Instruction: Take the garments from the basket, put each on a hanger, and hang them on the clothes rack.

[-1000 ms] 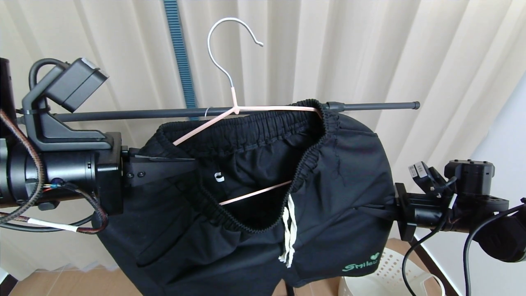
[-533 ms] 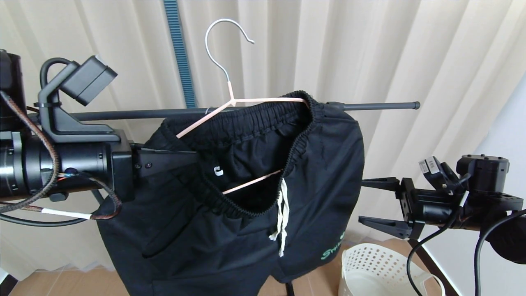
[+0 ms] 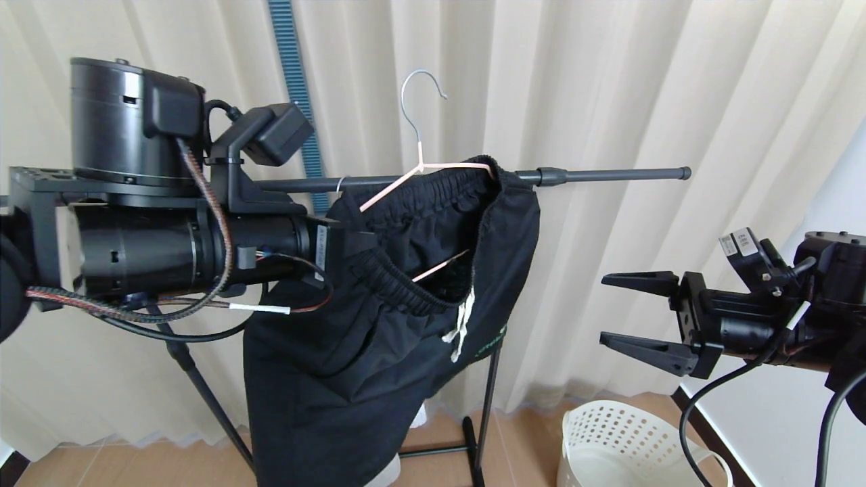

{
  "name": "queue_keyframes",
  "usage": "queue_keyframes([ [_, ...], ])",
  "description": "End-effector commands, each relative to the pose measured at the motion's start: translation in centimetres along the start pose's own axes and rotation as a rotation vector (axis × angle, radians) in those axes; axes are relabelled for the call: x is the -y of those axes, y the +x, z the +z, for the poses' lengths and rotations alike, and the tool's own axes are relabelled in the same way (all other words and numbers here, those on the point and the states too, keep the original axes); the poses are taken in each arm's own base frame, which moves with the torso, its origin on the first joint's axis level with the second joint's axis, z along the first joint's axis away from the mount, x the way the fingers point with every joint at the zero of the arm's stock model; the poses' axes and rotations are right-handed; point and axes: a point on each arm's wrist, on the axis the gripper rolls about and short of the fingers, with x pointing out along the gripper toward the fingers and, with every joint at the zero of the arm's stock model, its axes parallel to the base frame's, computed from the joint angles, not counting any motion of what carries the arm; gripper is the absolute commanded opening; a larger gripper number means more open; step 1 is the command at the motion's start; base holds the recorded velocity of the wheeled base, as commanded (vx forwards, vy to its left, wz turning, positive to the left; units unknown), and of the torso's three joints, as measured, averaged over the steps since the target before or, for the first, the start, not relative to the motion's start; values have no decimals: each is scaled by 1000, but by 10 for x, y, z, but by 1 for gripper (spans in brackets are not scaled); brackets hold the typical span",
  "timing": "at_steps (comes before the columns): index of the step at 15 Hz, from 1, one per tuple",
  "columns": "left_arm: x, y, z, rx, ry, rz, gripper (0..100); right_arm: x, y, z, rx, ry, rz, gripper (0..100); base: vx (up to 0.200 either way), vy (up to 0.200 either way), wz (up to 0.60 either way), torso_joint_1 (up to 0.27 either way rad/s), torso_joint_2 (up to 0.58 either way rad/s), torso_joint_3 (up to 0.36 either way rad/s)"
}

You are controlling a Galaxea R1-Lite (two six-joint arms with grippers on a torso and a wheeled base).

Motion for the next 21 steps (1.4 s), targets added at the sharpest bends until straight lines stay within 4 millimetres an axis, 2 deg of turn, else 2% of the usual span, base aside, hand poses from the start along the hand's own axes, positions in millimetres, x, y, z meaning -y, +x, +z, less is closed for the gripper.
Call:
queue_keyframes([
  [1, 8, 29, -7, -52, 6, 43, 0, -1, -1, 3, 6, -11, 0, 100, 0, 0, 0, 0, 0, 0],
  [3, 10, 36, -9, -62, -2, 80, 0, -1, -1, 3, 6, -14, -1, 100, 0, 0, 0, 0, 0, 0],
  [9, 6, 38, -18, -81, -57, 180, 0, 0, 0, 1, 2, -6, -1, 100, 0, 0, 0, 0, 0, 0],
  [13, 4, 64, -26, -123, -77, 207, 0, 1, 1, 0, 0, -3, 0, 100, 0, 0, 0, 0, 0, 0],
  [17, 1, 99, -27, -136, -128, 246, 0, 2, 2, -2, -4, 5, 1, 100, 0, 0, 0, 0, 0, 0],
  [18, 1, 100, -28, -137, -131, 248, 0, 2, 2, -3, -5, 6, 1, 100, 0, 0, 0, 0, 0, 0],
  [21, -4, 128, -30, -130, -165, 322, 0, 2, 2, -2, -4, 5, 1, 100, 0, 0, 0, 0, 0, 0],
])
